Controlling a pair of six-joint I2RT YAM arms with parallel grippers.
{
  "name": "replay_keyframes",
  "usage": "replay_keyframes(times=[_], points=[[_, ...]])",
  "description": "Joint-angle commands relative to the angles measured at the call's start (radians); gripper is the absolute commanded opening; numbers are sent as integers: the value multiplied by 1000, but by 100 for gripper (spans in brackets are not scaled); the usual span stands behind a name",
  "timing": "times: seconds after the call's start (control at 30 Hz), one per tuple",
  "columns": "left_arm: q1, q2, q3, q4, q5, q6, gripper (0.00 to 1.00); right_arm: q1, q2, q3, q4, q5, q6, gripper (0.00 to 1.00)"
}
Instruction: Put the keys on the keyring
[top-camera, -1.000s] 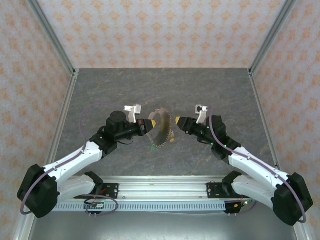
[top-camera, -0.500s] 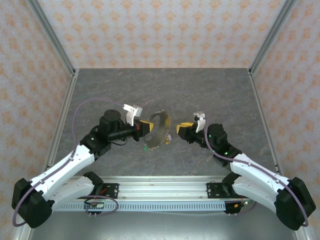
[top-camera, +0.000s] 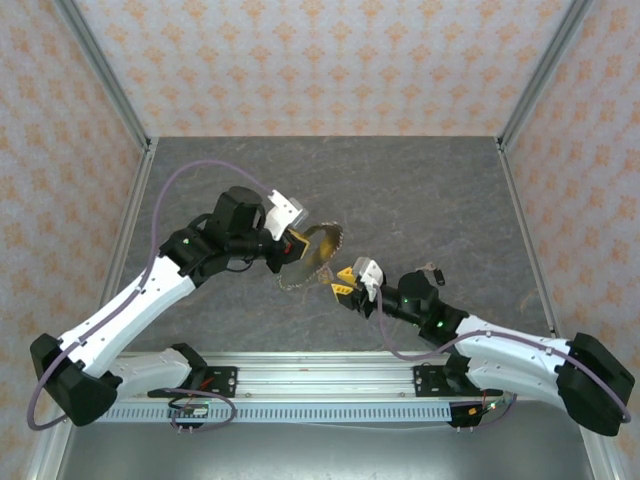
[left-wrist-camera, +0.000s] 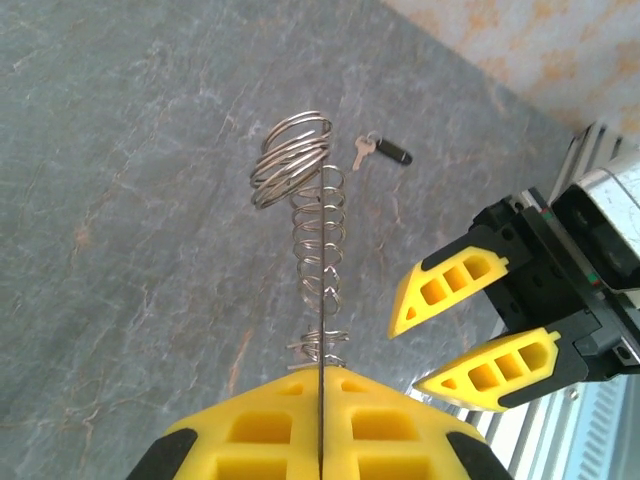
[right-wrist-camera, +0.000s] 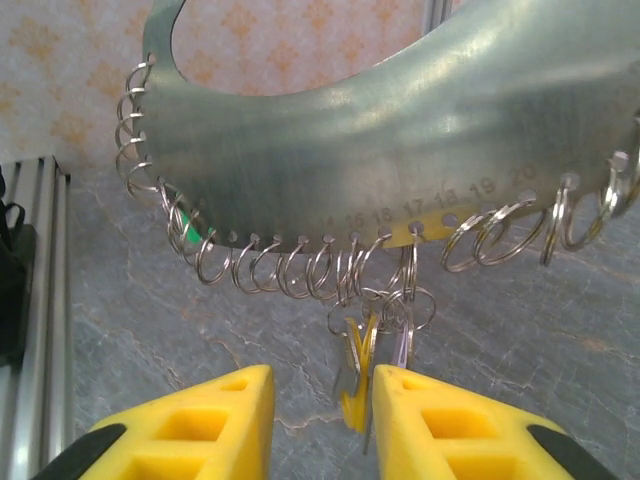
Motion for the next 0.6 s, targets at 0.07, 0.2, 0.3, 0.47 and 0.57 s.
replay_keyframes(times=[0.07,0.2,0.3,0.47,0.57], points=[[-52,19,90,-60,-98,78,0,12,33,0,122,38,-56,31],[-52,21,105,-43,-81,71,0,14,50,-13,175,57,-89,30],[-41,6,89,-25,-53,80,0,14,31,-27,200,83,-105,30],[-2,4,91,-46,54,97,0,22,-24,-54,212,101,-137,22],[1,-1,86,-37,56,95,0,31,-48,-69,195,63,-178,20]])
